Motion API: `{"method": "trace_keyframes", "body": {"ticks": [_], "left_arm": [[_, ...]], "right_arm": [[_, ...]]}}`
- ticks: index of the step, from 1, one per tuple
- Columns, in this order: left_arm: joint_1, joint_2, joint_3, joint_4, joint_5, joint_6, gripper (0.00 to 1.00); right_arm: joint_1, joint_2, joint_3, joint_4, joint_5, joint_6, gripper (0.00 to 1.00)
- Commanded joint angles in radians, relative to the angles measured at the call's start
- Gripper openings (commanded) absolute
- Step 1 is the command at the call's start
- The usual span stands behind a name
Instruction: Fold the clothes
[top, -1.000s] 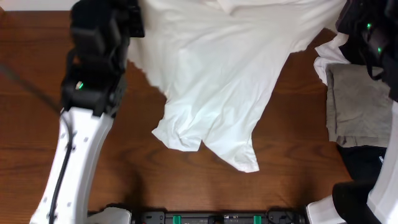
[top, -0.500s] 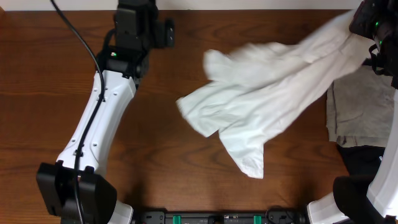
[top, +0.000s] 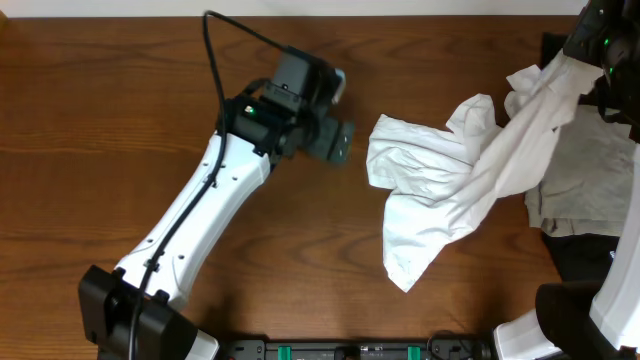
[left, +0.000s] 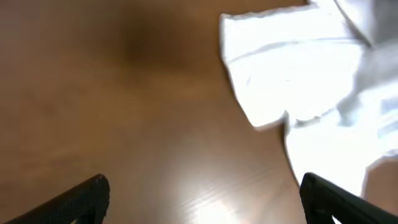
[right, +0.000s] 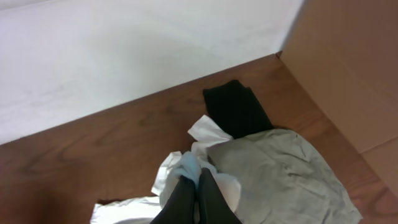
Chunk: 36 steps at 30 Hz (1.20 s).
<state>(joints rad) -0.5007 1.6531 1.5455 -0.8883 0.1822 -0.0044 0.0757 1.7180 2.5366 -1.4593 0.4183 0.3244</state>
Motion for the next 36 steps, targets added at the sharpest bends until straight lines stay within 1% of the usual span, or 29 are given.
{"method": "trace_keyframes", "body": {"ticks": [1, 3, 4, 6, 8, 13, 15, 17, 19, 22, 24, 27, 30, 34, 36], "left_arm": [[-0.015, -0.024, 0.005, -0.112, 0.183, -0.021, 0.98], [-0.036, -0.023, -0.020, -0.182, 0.230, -0.037, 0.98], [-0.055, -0.023, -0.045, -0.198, 0.229, -0.060, 0.98], [-0.092, -0.023, -0.100, -0.184, 0.228, -0.085, 0.98], [-0.140, -0.023, -0.175, -0.113, 0.225, -0.131, 0.98], [-0.259, -0.023, -0.381, 0.166, 0.225, -0.370, 0.98], [-0.304, -0.023, -0.438, 0.245, 0.224, -0.431, 0.98], [-0.349, -0.023, -0.472, 0.286, 0.188, -0.512, 0.98], [-0.399, -0.023, -0.486, 0.289, 0.090, -0.605, 0.98], [-0.485, -0.018, -0.490, 0.308, -0.062, -0.707, 0.98], [-0.532, -0.004, -0.490, 0.343, -0.121, -0.767, 0.98], [-0.574, 0.051, -0.490, 0.426, -0.102, -0.826, 0.98], [-0.584, 0.120, -0.490, 0.445, -0.072, -0.905, 0.98], [-0.587, 0.177, -0.490, 0.445, -0.034, -0.933, 1.00], [-0.592, 0.180, -0.490, 0.446, -0.037, -0.935, 0.98]], "right_arm": [[-0.005, 0.005, 0.006, 0.000, 0.019, -0.016, 0.01], [-0.005, 0.005, 0.006, 0.000, 0.019, -0.015, 0.01], [-0.005, 0.005, 0.006, 0.001, 0.019, -0.015, 0.01], [-0.005, 0.005, 0.006, 0.001, 0.019, -0.015, 0.01], [-0.005, 0.005, 0.006, 0.001, 0.019, -0.015, 0.01], [-0.005, 0.005, 0.006, 0.000, 0.018, -0.015, 0.01], [-0.005, 0.005, 0.006, 0.000, 0.018, -0.015, 0.01], [-0.005, 0.005, 0.006, 0.000, 0.008, -0.015, 0.01], [-0.005, 0.005, 0.006, 0.001, -0.001, -0.015, 0.01], [-0.005, 0.005, 0.006, 0.001, -0.003, -0.015, 0.01], [-0.005, 0.005, 0.006, 0.001, -0.004, -0.015, 0.01], [-0.005, 0.005, 0.006, 0.000, -0.004, -0.015, 0.01], [-0.005, 0.004, 0.006, 0.000, -0.005, -0.015, 0.01], [-0.005, 0.004, 0.006, 0.000, -0.004, -0.015, 0.01], [-0.005, 0.004, 0.006, 0.000, -0.004, -0.015, 0.01]]}}
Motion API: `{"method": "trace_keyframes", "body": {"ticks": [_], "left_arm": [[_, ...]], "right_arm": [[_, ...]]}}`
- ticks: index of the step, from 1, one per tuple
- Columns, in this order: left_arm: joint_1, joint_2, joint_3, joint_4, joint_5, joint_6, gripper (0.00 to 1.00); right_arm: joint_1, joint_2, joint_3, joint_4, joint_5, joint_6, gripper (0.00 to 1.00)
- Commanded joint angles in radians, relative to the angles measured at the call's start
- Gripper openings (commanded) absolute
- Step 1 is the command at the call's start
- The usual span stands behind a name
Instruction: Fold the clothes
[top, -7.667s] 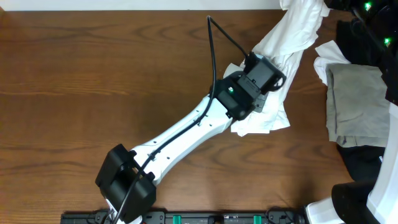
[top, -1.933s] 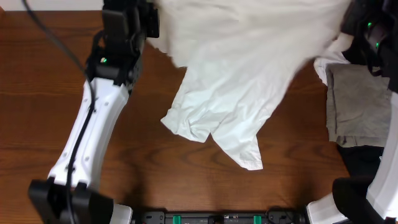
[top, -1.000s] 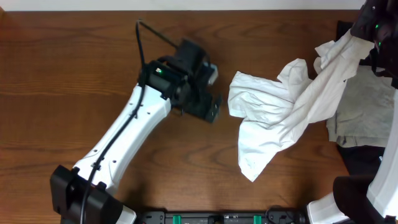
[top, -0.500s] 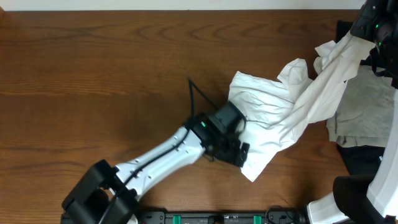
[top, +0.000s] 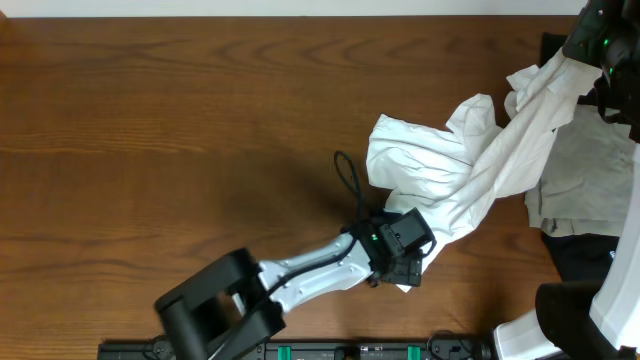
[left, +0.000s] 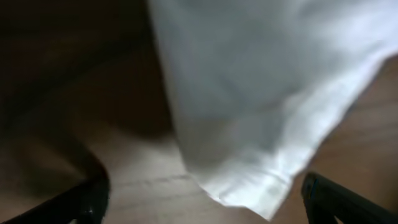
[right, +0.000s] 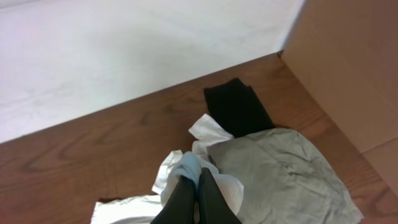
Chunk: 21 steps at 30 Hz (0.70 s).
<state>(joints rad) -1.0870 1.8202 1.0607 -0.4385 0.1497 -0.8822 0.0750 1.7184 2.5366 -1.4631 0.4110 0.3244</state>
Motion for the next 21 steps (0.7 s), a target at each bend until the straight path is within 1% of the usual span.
{"method": "trace_keyframes", "body": {"ticks": [1, 5, 6, 8, 11, 12, 15, 21], "left_arm": [[-0.009, 0.013, -0.005, -0.002, -0.005, -0.061, 0.98], [-0.035, 0.014, -0.005, -0.006, -0.004, -0.103, 0.91], [-0.042, 0.014, -0.005, -0.008, -0.003, -0.118, 0.88], [-0.057, 0.014, -0.005, -0.008, 0.010, -0.164, 0.86], [-0.064, 0.014, -0.005, 0.008, 0.026, -0.201, 0.77], [-0.064, 0.015, -0.005, 0.022, 0.025, -0.204, 0.75], [-0.065, 0.027, -0.005, 0.051, 0.022, -0.223, 0.75], [-0.063, 0.108, -0.002, 0.064, 0.024, -0.266, 0.74]], "right_arm": [[-0.005, 0.004, 0.006, 0.004, 0.003, -0.015, 0.01], [-0.005, 0.004, 0.006, 0.005, 0.003, -0.015, 0.01], [-0.005, 0.004, 0.006, 0.005, 0.003, -0.015, 0.01], [-0.005, 0.004, 0.006, 0.007, 0.003, -0.015, 0.01], [-0.005, 0.004, 0.006, 0.010, -0.001, -0.014, 0.01], [-0.005, 0.004, 0.006, 0.009, -0.009, -0.015, 0.01], [-0.005, 0.003, 0.006, 0.009, -0.026, -0.015, 0.01], [-0.005, -0.006, 0.006, 0.010, -0.026, -0.015, 0.01]]}}
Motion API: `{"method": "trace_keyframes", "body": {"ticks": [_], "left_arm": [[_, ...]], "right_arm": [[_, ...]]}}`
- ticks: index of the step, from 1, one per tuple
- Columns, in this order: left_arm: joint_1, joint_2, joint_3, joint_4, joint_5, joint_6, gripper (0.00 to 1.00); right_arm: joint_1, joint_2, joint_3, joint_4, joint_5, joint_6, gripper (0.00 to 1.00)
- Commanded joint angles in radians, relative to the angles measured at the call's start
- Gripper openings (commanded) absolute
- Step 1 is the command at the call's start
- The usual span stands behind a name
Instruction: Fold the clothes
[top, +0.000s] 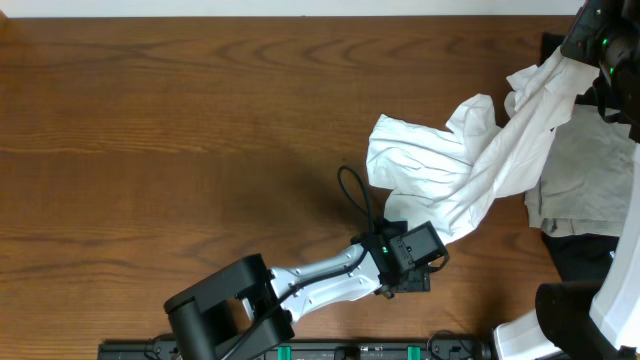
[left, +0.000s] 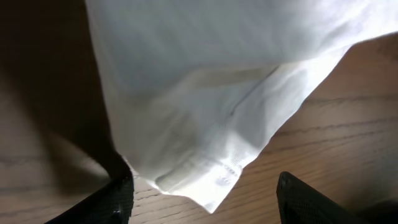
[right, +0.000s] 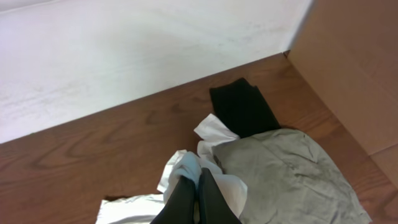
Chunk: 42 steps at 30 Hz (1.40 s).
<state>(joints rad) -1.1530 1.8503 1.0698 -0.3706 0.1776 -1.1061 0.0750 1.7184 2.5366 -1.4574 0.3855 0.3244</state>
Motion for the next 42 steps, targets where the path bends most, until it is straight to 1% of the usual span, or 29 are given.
{"method": "trace_keyframes", "body": {"ticks": [1, 2, 3, 6, 10, 14, 16, 20, 22, 23, 26, 28, 31, 35, 37, 40, 42], "left_arm": [[0.003, 0.091, -0.009, -0.005, -0.002, -0.050, 0.72], [0.005, 0.099, -0.007, -0.004, -0.001, -0.051, 0.68], [0.006, 0.106, -0.005, -0.005, -0.002, -0.051, 0.62], [0.009, 0.114, -0.005, -0.005, -0.003, -0.051, 0.35], [0.009, 0.116, -0.005, -0.006, -0.008, -0.051, 0.06], [0.028, 0.115, -0.003, -0.062, -0.060, -0.039, 0.06], [0.048, 0.111, 0.002, -0.111, -0.100, 0.006, 0.06], [0.101, 0.060, 0.022, -0.253, -0.237, 0.119, 0.06], [0.132, -0.012, 0.028, -0.304, -0.319, 0.202, 0.06], [0.151, -0.067, 0.031, -0.326, -0.362, 0.251, 0.06], [0.217, -0.228, 0.035, -0.364, -0.451, 0.350, 0.06], [0.290, -0.358, 0.042, -0.377, -0.460, 0.422, 0.06], [0.424, -0.530, 0.063, -0.404, -0.460, 0.497, 0.06], [0.660, -0.729, 0.160, -0.470, -0.455, 0.644, 0.06], [0.762, -0.783, 0.230, -0.505, -0.454, 0.709, 0.06], [0.901, -0.826, 0.362, -0.583, -0.423, 0.774, 0.06], [0.953, -0.838, 0.437, -0.632, -0.389, 0.788, 0.06]], "right_arm": [[-0.005, -0.009, 0.006, 0.005, -0.001, -0.015, 0.01], [-0.005, -0.011, 0.006, 0.006, -0.001, -0.015, 0.01], [-0.005, -0.013, 0.006, 0.008, -0.001, -0.015, 0.01], [-0.005, -0.019, 0.006, 0.011, -0.001, -0.015, 0.01], [-0.005, -0.024, 0.006, 0.013, -0.001, -0.015, 0.01], [-0.005, -0.024, 0.006, 0.013, -0.001, -0.015, 0.01], [-0.005, -0.024, 0.006, 0.013, -0.001, -0.015, 0.01], [-0.005, -0.024, 0.006, 0.006, -0.001, -0.015, 0.01], [-0.005, -0.026, 0.006, 0.005, -0.001, -0.015, 0.01], [-0.005, -0.026, 0.006, 0.005, -0.001, -0.015, 0.01], [-0.005, -0.035, 0.006, 0.002, -0.001, -0.015, 0.01], [-0.005, -0.043, 0.006, 0.002, -0.001, -0.015, 0.01], [-0.005, -0.066, 0.006, -0.013, -0.001, -0.015, 0.01], [-0.005, -0.109, 0.006, -0.046, -0.001, -0.010, 0.01], [-0.005, -0.131, 0.006, -0.064, -0.001, -0.003, 0.01], [-0.005, -0.177, 0.006, -0.098, -0.002, 0.005, 0.01], [-0.005, -0.212, 0.006, -0.116, -0.002, 0.012, 0.01]]}}
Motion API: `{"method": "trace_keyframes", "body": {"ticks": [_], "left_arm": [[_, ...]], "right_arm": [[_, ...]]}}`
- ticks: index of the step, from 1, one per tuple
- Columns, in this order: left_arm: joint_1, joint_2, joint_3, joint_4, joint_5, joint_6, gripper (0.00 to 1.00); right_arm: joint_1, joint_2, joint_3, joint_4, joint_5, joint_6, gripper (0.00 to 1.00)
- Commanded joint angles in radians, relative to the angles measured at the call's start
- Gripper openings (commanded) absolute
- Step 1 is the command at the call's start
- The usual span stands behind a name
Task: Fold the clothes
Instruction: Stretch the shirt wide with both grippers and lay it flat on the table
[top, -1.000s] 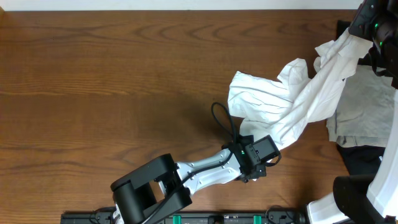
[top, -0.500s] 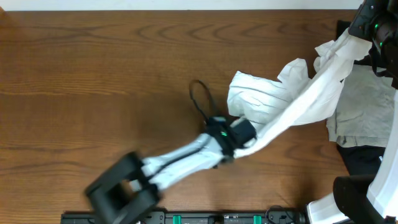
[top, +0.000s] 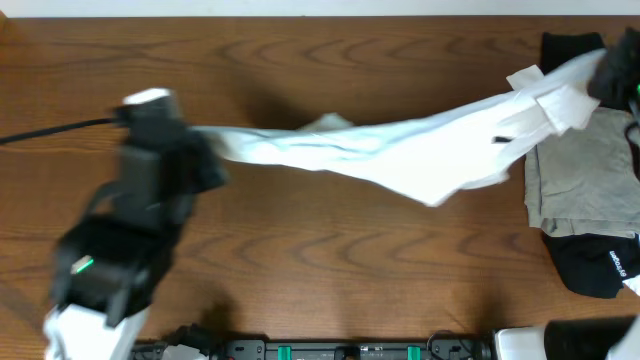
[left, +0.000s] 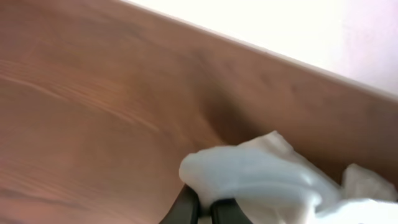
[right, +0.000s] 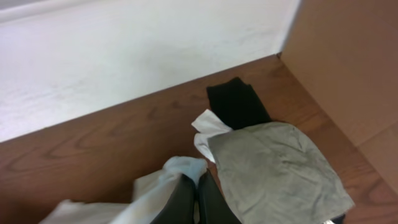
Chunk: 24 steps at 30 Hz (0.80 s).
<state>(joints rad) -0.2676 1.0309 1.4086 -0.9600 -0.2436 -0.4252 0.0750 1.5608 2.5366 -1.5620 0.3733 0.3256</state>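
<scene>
A white garment (top: 400, 155) hangs stretched in a long band across the table between my two arms. My left gripper (top: 205, 140) is shut on its left end; in the left wrist view the bunched white cloth (left: 249, 177) sits pinched in my left gripper (left: 205, 208). My right gripper (top: 600, 70) is shut on its right end, and the right wrist view shows my right gripper (right: 196, 186) closed on the white cloth (right: 180, 168).
A grey garment (top: 580, 180) lies flat at the right edge on top of black clothing (top: 595, 265), with more black cloth (top: 570, 45) at the far right corner. A brown cardboard wall (right: 348, 62) rises to the right. Bare wood (top: 300, 270) shows in front.
My left gripper, open at the garment's lower corner near the table's front, is now shut on the cloth and far over at the left. The garment has gone from a heap to a taut band.
My right gripper held one end of the white garment up at the right throughout. My left gripper was first open over bare wood left of the heap, then open at the garment's lower corner, and now grips it, stretching the garment leftward.
</scene>
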Motion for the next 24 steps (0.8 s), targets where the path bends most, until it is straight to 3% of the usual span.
{"method": "trace_keyframes", "body": {"ticks": [1, 9, 14, 19, 24], "left_arm": [[0.084, -0.024, 0.129, -0.060, 0.043, 0.108, 0.06], [0.106, -0.037, 0.326, -0.203, 0.060, 0.137, 0.06], [0.106, -0.035, 0.361, -0.202, 0.059, 0.137, 0.06], [0.106, 0.031, 0.361, -0.134, 0.060, 0.137, 0.06], [0.106, 0.214, 0.361, -0.058, 0.061, 0.145, 0.06]], "right_arm": [[-0.005, -0.068, 0.006, -0.016, 0.011, 0.011, 0.01], [-0.005, -0.249, 0.007, 0.007, 0.011, 0.011, 0.01], [-0.005, -0.296, 0.007, 0.039, 0.012, 0.010, 0.01], [-0.005, -0.232, 0.006, 0.045, 0.037, 0.006, 0.01], [-0.005, -0.063, 0.006, 0.046, 0.041, -0.001, 0.01]]}}
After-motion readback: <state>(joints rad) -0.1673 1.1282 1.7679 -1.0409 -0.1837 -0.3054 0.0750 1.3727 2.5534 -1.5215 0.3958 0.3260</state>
